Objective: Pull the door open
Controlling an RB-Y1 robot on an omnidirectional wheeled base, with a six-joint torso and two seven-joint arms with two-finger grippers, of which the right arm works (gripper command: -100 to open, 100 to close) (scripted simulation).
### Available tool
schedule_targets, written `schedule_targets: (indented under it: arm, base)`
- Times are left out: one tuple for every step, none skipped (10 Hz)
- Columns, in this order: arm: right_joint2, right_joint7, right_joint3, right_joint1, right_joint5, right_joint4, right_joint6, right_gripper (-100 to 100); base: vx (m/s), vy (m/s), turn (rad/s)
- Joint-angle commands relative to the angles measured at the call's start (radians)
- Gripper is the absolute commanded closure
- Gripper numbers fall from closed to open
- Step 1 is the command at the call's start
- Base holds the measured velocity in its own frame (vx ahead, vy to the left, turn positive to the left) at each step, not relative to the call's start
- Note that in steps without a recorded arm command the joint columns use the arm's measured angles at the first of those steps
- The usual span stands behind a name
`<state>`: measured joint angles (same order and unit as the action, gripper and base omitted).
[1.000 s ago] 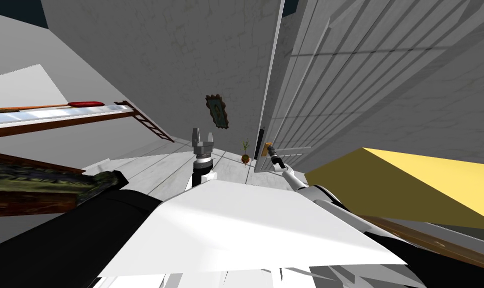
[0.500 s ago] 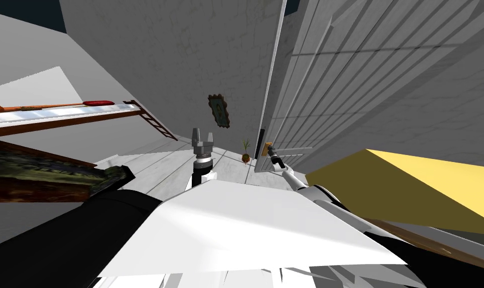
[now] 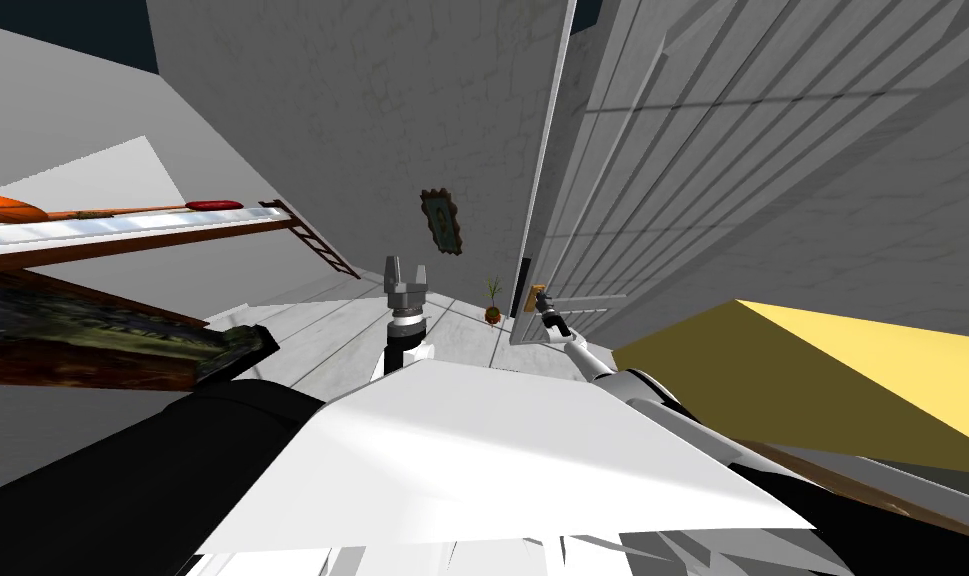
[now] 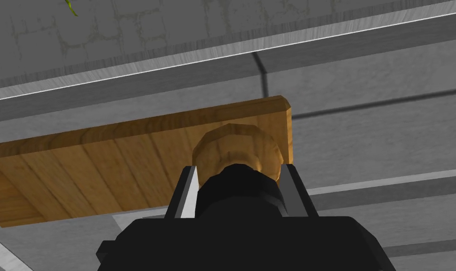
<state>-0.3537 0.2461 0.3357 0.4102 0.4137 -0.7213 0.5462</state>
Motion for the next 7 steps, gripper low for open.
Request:
schedule_targets:
  arm:
    - [0.003,0.05,0.009,0.002,0.025,-0.009,-0.001,100]
    - [0.003,0.069,0.009,0.002,0.025,-0.009,-0.001,100]
    - [0.003,0.103,0.014,0.003,0.043,-0.01,-0.002,100]
    - [0.003,0.11,0.014,0.003,0.043,-0.01,-0.002,100]
    - [0.003,0.15,0.018,0.004,0.059,-0.011,-0.003,100]
    - [0.003,0.152,0.018,0.004,0.059,-0.011,-0.003,100]
    - [0.003,0.189,0.023,0.004,0.076,-0.012,-0.004,100]
  base:
    - [-0.058,-0.052,0.09]
    - [-0.045,-0.04,0.051]
    - [-0.042,-0.035,0.057]
    - [-0.03,-0.027,0.03]
    - [-0.035,-0.03,0.048]
    - [-0.028,-0.025,0.031]
    - [-0.037,-0.028,0.055]
